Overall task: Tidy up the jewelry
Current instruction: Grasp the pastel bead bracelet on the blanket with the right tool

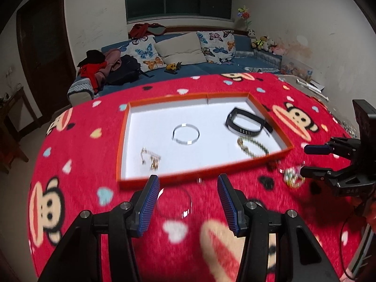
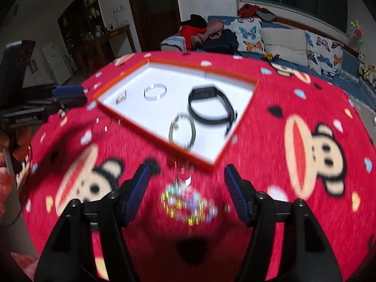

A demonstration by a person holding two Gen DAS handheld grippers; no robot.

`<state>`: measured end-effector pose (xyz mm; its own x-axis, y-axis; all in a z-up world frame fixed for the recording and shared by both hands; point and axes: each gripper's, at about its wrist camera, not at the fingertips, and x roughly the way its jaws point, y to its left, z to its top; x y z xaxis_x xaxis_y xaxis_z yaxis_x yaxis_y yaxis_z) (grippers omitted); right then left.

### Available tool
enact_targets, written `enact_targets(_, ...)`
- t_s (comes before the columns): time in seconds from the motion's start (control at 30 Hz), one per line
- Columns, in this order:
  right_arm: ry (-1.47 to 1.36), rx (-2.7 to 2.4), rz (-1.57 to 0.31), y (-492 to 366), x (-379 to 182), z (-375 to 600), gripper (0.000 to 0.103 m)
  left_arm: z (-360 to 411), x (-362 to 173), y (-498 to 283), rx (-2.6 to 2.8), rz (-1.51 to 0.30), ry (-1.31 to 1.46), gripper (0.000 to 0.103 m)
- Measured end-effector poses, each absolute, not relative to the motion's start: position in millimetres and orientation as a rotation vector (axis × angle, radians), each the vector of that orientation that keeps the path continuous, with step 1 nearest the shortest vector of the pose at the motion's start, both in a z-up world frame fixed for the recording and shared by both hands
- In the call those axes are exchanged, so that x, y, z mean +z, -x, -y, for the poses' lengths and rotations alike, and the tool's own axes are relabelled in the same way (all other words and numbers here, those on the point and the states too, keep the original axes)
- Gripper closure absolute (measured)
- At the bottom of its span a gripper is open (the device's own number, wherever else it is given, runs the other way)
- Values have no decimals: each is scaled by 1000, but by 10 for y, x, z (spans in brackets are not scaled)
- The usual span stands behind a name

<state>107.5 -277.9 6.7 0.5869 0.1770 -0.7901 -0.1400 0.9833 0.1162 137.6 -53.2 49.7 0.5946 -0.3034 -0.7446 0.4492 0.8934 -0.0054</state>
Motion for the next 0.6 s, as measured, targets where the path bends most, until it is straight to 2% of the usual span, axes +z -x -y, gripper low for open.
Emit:
enact_targets(0.33,-70,197,-959,-1075,-109,2797,67,308,239,-1132,-408,-875,-131,48)
enact_targets(0.43,-49,194,-967,-1082,-133,2773,72,303,220,-1116,-408,-875,-124,48)
enact_targets(0.6,-21,176,-975,-1057,-141,2763,73,342,205,-1106,-422,-874,-122,48)
